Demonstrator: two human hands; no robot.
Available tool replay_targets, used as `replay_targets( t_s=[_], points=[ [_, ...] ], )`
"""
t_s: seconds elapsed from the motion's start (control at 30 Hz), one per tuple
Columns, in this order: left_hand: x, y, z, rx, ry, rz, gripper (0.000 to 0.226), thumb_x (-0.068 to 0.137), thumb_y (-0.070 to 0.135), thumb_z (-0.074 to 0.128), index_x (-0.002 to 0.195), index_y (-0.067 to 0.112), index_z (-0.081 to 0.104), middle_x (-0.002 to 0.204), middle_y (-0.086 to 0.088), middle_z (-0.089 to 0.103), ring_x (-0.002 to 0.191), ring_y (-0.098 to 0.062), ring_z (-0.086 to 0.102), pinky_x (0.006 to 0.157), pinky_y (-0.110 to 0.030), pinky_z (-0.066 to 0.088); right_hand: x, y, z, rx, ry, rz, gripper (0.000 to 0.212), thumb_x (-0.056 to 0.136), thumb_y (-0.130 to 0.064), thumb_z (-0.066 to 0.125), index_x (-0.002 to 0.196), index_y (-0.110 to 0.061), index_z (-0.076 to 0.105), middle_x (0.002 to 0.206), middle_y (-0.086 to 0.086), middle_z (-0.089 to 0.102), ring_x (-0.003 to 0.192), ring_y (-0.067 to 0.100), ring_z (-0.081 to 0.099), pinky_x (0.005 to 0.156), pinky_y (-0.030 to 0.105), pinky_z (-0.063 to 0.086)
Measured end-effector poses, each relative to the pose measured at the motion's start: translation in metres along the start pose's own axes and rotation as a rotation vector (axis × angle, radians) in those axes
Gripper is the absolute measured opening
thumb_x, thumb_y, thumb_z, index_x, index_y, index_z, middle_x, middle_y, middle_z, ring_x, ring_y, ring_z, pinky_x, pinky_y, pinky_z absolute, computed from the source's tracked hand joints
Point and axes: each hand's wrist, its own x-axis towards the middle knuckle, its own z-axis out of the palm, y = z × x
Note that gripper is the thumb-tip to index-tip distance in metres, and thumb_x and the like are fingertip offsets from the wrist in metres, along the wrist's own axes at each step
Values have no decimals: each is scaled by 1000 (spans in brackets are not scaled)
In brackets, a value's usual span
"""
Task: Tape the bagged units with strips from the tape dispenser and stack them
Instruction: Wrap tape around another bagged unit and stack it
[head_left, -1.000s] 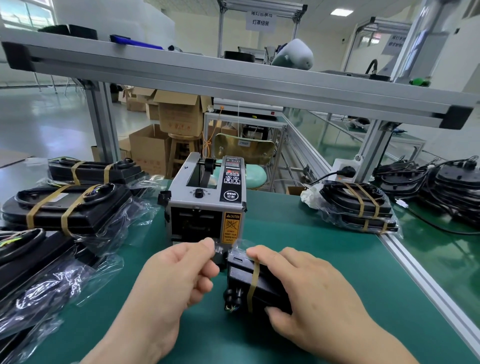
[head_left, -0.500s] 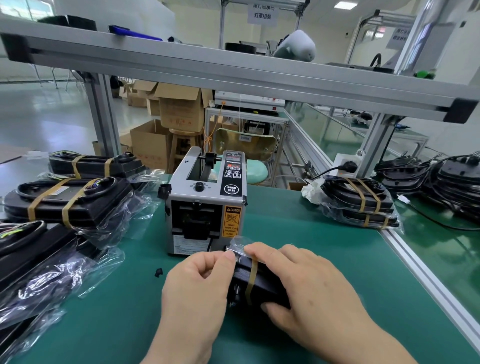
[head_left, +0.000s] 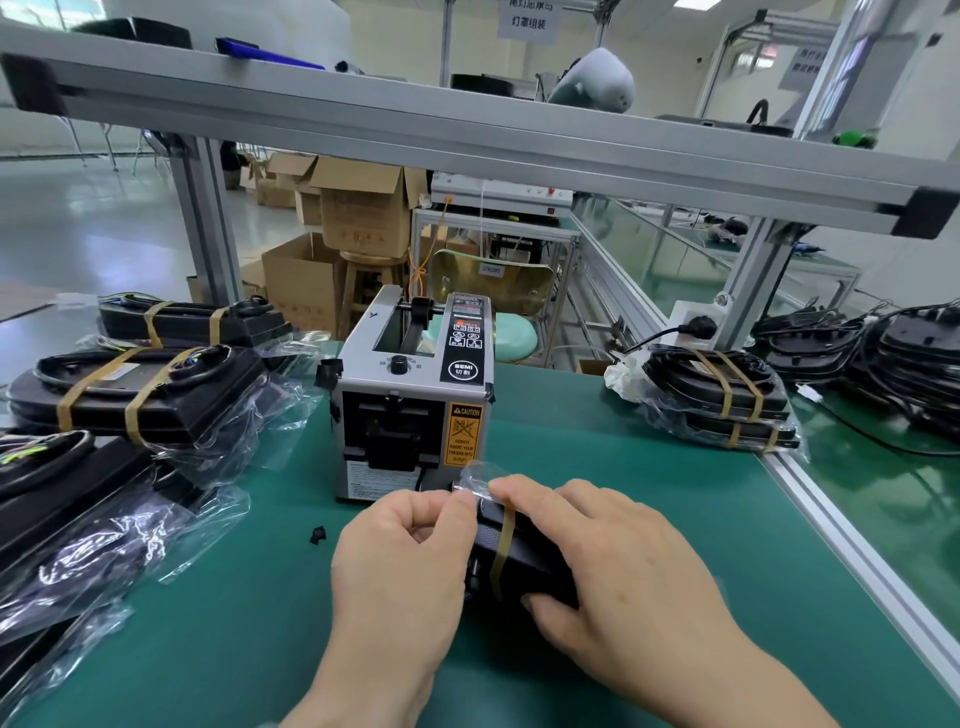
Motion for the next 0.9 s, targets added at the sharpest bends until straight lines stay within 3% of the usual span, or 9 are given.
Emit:
replay_targets(
  t_s=[0.1, 0.2, 0.3, 0.37, 0.57, 0.67, 0.73, 0.8, 0.9],
  points=[
    [1, -1, 0, 14, -3, 14, 16, 82, 15, 69, 67, 13, 69, 51, 17, 64, 46, 10, 55, 41, -3, 36, -3, -1, -1, -13, 8, 11, 76, 65, -47, 58, 135, -44, 31, 101, -12, 57, 85, 18, 58, 72, 31, 49],
    [3, -3, -1, 27, -15, 23, 15, 83, 17, 69, 68, 13, 69, 54, 17, 66, 47, 10, 55, 41, -3, 35, -5, -2, -5, 12, -6, -5, 79, 67, -50, 54, 140, -45, 25, 123, -15, 52, 94, 16, 60, 76, 31, 49],
    [4, -5, -1, 57, -15, 48, 17, 82, 18, 70, 66, 14, 69, 55, 18, 66, 48, 9, 55, 42, -3, 36, -6, 1, -7, 42, -23, -37, 77, 73, -40, 54, 140, -50, 18, 143, -12, 38, 105, 17, 58, 84, 32, 47],
    [5, -7, 0, 68, -17, 52, 18, 82, 19, 70, 64, 16, 68, 55, 17, 66, 48, 8, 57, 42, -3, 36, -6, 2, -8, 37, -37, -65, 73, 76, -36, 52, 140, -52, 23, 140, -14, 39, 106, 17, 57, 85, 32, 45],
    [12, -8, -5, 214, -28, 132, 22, 78, 28, 70, 58, 19, 67, 58, 22, 65, 58, 9, 58, 48, -5, 39, -1, 4, -7, 39, -53, -117, 68, 78, -39, 42, 138, -53, 12, 124, -22, 38, 103, 11, 49, 89, 29, 40],
    [18, -8, -12, 260, -43, 153, 24, 75, 37, 69, 55, 23, 68, 56, 20, 65, 59, 7, 58, 53, -15, 41, 0, 5, -7, 73, -38, -132, 67, 79, -39, 46, 134, -53, 11, 122, -20, 41, 103, 13, 50, 90, 31, 41],
    [24, -11, -16, 209, -58, 94, 17, 78, 37, 68, 62, 30, 71, 58, 13, 68, 59, 0, 62, 61, -26, 48, 0, 7, -7, 76, -27, -141, 67, 79, -38, 48, 133, -52, 11, 121, -19, 42, 102, 14, 50, 90, 31, 41],
    [27, -12, -19, 129, -87, 2, 17, 82, 36, 66, 67, 31, 72, 64, 6, 71, 72, -14, 69, 75, -39, 56, 0, 7, -6, 78, -16, -145, 66, 79, -39, 48, 133, -52, 12, 121, -19, 42, 103, 14, 50, 91, 32, 41],
    [29, -14, -21, 108, -104, 13, 20, 84, 34, 63, 72, 21, 72, 72, 7, 73, 78, -17, 70, 74, -35, 55, -1, 8, -5, 103, 10, -135, 60, 79, -40, 49, 126, -48, 14, 124, -18, 47, 107, 15, 50, 92, 33, 40]
  ],
)
